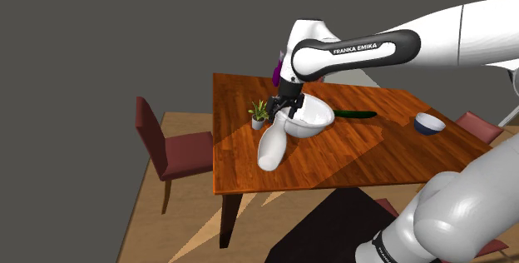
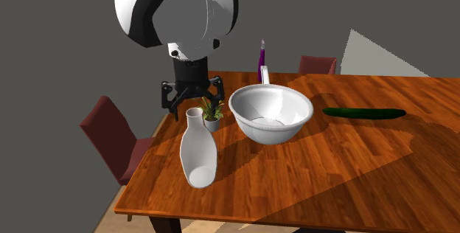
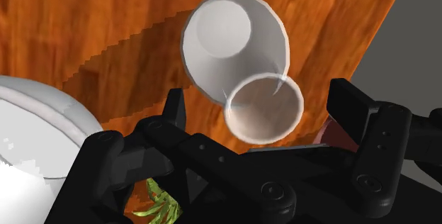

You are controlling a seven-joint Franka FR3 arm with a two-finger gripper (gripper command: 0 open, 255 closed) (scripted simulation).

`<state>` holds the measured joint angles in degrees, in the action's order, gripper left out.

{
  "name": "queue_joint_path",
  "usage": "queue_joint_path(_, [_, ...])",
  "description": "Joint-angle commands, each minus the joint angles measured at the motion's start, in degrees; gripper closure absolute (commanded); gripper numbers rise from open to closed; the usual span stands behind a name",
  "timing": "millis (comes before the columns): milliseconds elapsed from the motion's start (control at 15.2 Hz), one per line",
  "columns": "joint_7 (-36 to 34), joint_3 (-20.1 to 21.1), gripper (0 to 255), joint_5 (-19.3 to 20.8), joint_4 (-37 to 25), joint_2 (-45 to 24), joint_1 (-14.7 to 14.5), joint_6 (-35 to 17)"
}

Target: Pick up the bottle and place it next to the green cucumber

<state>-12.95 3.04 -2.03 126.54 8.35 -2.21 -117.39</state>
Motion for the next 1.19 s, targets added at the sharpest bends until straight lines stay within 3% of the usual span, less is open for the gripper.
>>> queue_joint_path(0, [-0.01,0.05,0,-0.01,1.45,-0.74,-0.03,-2.22])
queue_joint_path(528, [-0.02,0.05,0,-0.01,1.44,-0.74,-0.04,-2.21])
queue_joint_path(594, [-0.02,0.05,255,-0.01,1.44,-0.74,-0.04,-2.21])
queue_joint_path(1122, [-0.01,0.05,255,-0.01,1.45,-0.73,-0.03,-2.20])
